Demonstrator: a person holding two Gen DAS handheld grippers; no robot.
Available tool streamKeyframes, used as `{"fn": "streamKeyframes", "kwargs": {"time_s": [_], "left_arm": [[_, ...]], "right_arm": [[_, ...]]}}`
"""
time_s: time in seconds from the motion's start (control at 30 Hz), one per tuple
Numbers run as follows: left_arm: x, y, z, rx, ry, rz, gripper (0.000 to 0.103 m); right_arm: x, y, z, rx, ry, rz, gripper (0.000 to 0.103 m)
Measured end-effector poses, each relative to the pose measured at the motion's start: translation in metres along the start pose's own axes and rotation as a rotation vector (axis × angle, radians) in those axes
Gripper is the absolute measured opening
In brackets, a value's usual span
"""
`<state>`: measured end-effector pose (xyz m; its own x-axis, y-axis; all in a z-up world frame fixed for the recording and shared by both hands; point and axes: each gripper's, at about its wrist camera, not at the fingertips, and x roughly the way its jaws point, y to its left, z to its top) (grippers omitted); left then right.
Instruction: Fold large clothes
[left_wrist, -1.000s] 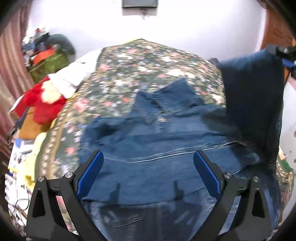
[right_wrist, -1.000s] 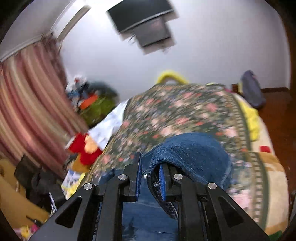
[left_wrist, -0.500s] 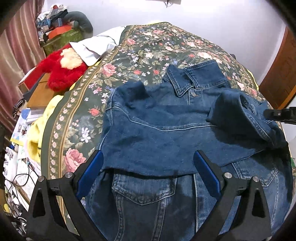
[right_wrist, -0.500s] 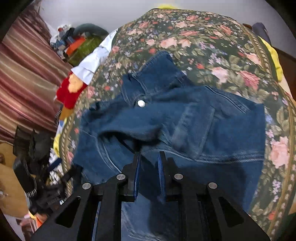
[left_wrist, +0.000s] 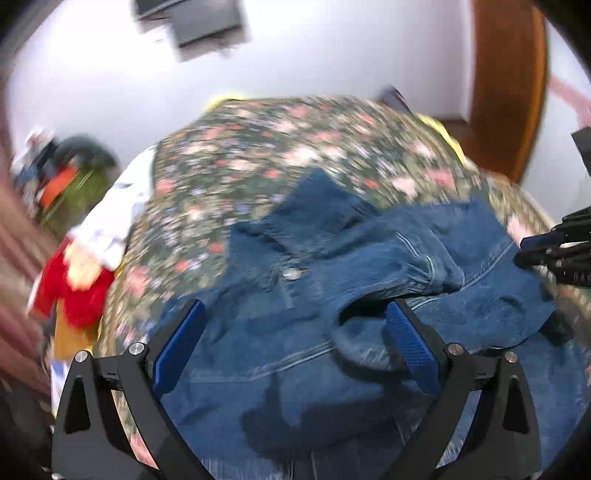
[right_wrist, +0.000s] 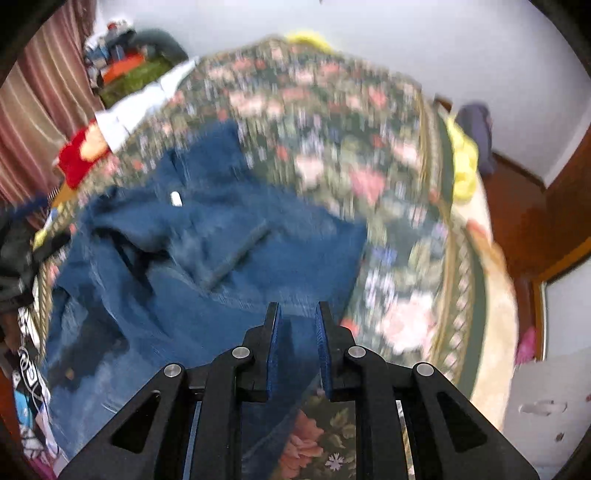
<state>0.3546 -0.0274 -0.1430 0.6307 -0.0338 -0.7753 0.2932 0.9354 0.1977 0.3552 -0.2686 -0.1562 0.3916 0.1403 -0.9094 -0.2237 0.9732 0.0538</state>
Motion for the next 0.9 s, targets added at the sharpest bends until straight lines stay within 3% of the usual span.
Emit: {"fn": "streamKeyframes", "kwargs": {"time_s": [0.07, 0.13, 0.23, 0.27, 0.33, 0.37, 0.47, 0.63, 0.8, 0.9], "left_arm": [[0.030, -0.018, 0.004, 0.083, 0.067, 0.032, 0.099], [0.058, -0.031, 0.002, 0.148, 0.129, 0.071, 0.099], [0.082, -0.032, -0.001, 0.140, 0.170, 0.093, 0.099], [0.085, -0.028, -0.002, 0.112, 0.179, 0.089, 0.099], [0.087, -0.011, -0.007, 0.021, 0.194, 0.064, 0.099], [0.085, -0.004, -0.010, -0.016, 0.196, 0.045, 0.099], [0.077, 0.016, -0.028, -0.111, 0.206, -0.005, 0.100], [0.071, 0.023, -0.061, -0.145, 0.245, -0.031, 0.100], [0.068, 0.012, -0.066, -0.114, 0.268, 0.030, 0.100], [0.059, -0.004, -0.051, -0.024, 0.217, 0.104, 0.100]], "right_arm": [[0.023, -0.004, -0.013, -0.015, 0.056, -0.007, 0.015], [0.029, -0.008, -0.023, -0.034, 0.026, -0.003, 0.015], [0.025, -0.015, -0.034, -0.058, -0.010, 0.009, 0.025], [0.025, -0.017, -0.036, -0.057, -0.013, 0.003, 0.031], [0.024, -0.024, -0.039, -0.035, -0.023, -0.053, 0.075], [0.024, -0.029, -0.040, -0.018, -0.026, -0.086, 0.081], [0.026, -0.046, -0.044, 0.042, -0.001, 0.001, 0.083], [0.032, -0.055, -0.049, 0.106, 0.020, 0.058, 0.083], [0.032, -0.056, -0.052, 0.138, 0.031, 0.063, 0.083], [0.031, -0.057, -0.052, 0.166, 0.042, 0.068, 0.083]]}}
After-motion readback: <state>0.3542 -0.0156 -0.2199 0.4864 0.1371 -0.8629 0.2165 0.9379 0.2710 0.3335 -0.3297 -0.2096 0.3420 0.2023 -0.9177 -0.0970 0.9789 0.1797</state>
